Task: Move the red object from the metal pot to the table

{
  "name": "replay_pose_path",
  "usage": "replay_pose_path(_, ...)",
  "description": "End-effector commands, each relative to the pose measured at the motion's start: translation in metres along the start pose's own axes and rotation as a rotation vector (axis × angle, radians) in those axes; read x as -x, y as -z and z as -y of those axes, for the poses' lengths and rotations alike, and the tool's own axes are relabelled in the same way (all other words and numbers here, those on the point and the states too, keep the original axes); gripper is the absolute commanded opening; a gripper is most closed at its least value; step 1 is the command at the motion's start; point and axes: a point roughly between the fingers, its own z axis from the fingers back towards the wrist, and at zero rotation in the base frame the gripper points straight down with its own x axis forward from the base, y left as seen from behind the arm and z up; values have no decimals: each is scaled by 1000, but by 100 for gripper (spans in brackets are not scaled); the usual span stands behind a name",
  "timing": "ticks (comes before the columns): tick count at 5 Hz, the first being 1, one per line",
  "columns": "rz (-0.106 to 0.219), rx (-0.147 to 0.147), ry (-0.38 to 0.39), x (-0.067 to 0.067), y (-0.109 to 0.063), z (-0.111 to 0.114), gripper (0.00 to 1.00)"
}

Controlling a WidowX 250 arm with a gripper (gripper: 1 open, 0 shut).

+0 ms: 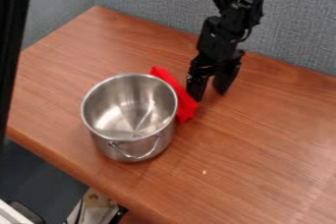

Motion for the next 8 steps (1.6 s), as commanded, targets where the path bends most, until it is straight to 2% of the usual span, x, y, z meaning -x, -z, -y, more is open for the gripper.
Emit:
replay_pose_path(1,48,55,-5,0,-35,-1,100)
replay_pose_path(2,55,31,-4,3,-38,-3,100)
replay_pose_path(4,-51,35,-128,-31,-21,4,100)
replay_pose_path(6,-52,59,-22,-18,-33,-6,100)
replay_pose_path(7,-67,17,-34,-7,-28,10,100)
replay_pose_path(8,-73,-18,1,7,-27,25,100)
